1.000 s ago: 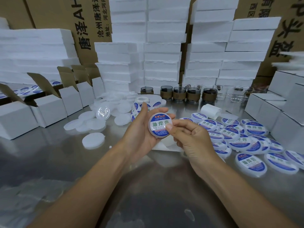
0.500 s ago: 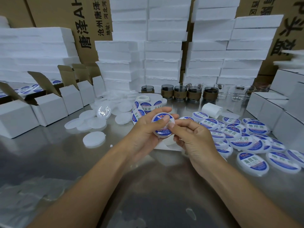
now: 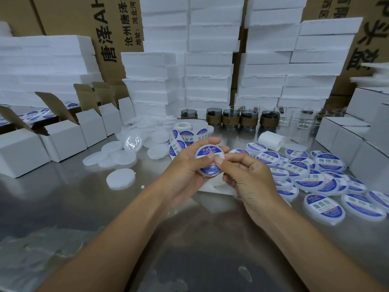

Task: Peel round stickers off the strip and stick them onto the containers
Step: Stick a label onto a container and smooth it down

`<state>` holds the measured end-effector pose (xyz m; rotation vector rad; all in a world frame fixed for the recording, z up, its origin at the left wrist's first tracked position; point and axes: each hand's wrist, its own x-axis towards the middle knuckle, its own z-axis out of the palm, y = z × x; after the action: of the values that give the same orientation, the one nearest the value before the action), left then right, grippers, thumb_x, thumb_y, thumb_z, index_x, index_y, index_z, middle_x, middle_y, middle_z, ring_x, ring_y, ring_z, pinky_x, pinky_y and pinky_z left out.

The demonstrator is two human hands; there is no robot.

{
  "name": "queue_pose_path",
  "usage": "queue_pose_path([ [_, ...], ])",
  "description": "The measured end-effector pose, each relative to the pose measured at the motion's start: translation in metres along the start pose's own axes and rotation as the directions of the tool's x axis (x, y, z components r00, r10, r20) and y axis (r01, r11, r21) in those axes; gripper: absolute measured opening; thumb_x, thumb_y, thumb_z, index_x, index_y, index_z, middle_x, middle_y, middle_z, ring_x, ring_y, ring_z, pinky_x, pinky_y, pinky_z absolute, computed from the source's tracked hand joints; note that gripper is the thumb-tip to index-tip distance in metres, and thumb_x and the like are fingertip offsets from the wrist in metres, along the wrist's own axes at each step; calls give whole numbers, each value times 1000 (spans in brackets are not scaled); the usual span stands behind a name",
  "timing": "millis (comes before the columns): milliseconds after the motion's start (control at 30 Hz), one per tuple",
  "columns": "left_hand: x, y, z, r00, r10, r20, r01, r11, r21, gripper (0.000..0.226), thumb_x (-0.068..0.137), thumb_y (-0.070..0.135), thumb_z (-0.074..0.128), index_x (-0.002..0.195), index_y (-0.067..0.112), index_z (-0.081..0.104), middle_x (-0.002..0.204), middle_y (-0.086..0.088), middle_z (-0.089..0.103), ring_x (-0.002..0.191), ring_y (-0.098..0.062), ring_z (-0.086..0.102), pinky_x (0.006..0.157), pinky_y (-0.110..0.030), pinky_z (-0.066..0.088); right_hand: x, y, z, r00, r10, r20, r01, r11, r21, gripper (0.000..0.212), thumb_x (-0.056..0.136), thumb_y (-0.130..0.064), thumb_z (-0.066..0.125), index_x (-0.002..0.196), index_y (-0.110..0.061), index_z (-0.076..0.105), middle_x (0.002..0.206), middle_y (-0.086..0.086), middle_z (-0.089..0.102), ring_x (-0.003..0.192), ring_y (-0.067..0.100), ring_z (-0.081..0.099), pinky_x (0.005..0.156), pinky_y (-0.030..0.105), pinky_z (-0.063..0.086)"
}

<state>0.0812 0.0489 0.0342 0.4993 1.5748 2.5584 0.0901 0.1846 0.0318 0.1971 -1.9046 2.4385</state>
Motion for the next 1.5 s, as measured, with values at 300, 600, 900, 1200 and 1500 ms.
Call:
queue_pose_path([
  [300,-1,-2,3,1000,13,-3,-13,999,32,25,84,-1,53,104,11,62,96,-4,73,89,-16,70,74,-24,56,-3,1,4,989,-126,-82,113,983,-146,10,75,-12,74,77,-13,65,58,0,67,47,4,57,51,13,46],
  [600,-3,-3,5,999,12,35,-15,997,72,25,91,-2,46,105,11,61,93,-1,74,84,-15,70,73,-25,56,-9,10,4,893,-448,37,366,677,-638,23,83,-29,61,77,-25,40,53,-9,46,55,2,49,50,15,37],
  [900,-2,-1,3,999,35,-40,-33,999,43,16,77,17,60,83,19,75,91,-9,73,84,-18,70,71,-24,56,-3,5,2,955,-295,-8,276,901,-335,9,82,-29,66,84,-21,62,64,-1,64,59,8,59,57,13,44],
  [1200,-4,-1,4,998,58,-39,-57,998,27,21,79,16,58,98,12,67,93,-6,74,87,-16,70,70,-23,55,-4,5,0,936,-349,49,335,837,-433,5,84,-33,64,82,-28,64,61,-4,67,63,6,63,57,12,43],
  [1500,-2,-3,4,986,108,-125,-78,971,226,35,73,24,66,106,12,67,90,-5,73,84,-16,68,76,-27,56,-3,5,0,930,-367,23,341,837,-429,12,86,-28,63,75,-29,59,61,-4,68,64,6,65,60,16,45],
])
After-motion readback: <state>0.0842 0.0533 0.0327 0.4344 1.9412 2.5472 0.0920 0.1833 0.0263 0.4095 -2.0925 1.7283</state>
